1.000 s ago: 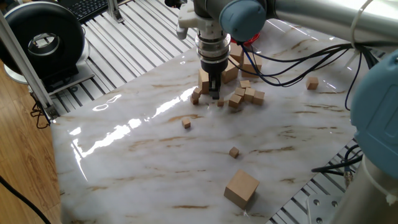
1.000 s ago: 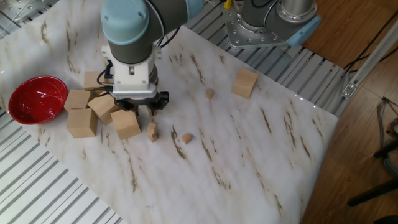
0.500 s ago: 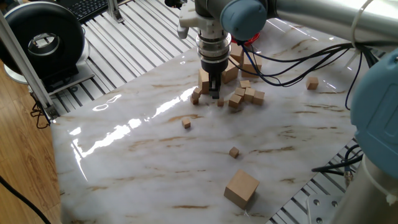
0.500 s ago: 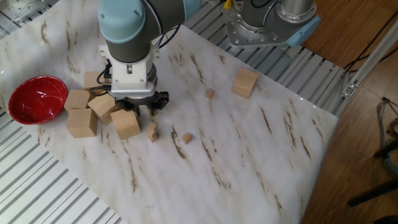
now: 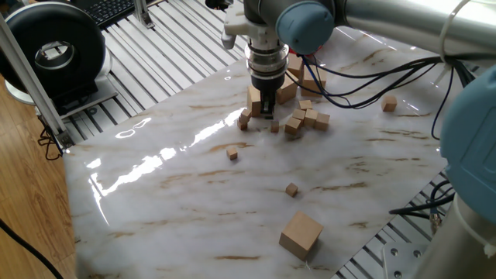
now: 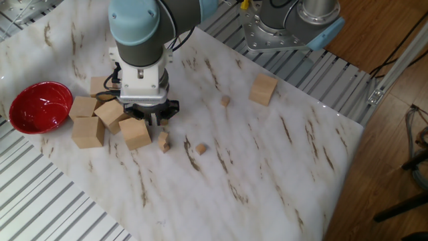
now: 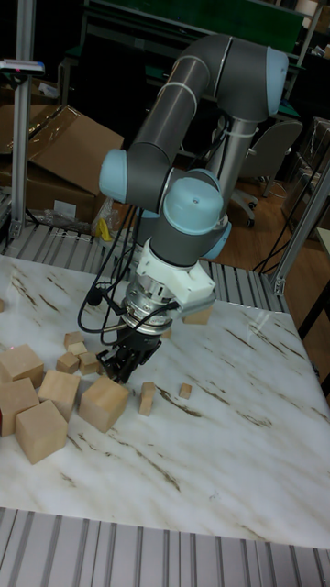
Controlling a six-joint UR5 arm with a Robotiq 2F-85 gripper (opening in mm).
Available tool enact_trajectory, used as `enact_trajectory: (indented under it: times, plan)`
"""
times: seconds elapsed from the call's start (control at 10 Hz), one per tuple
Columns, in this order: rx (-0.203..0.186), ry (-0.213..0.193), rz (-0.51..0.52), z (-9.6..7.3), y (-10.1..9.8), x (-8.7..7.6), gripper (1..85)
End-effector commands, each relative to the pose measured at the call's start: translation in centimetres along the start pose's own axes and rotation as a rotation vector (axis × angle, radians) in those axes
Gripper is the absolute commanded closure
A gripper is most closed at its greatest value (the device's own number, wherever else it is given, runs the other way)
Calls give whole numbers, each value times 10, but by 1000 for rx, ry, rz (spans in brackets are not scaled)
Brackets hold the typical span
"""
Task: Stack the blocks in a vertical line of five
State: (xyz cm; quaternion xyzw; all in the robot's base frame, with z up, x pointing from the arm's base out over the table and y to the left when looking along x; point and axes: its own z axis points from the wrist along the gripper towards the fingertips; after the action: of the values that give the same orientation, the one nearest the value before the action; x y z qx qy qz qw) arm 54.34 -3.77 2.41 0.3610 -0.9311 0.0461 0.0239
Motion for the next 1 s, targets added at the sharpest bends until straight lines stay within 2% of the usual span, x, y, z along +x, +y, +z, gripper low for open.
enact_trajectory:
  times: [0.0,0.1,0.2,0.6,0.9]
  plan:
    - [-60,-47,4,1,15,-10,443]
    - [-58,-37,-9,1,15,-7,413]
    - [-74,-43,0,2,19,-8,393]
    - [-84,-61,21,7,22,-12,393]
    - [-71,-44,22,9,21,-1,397]
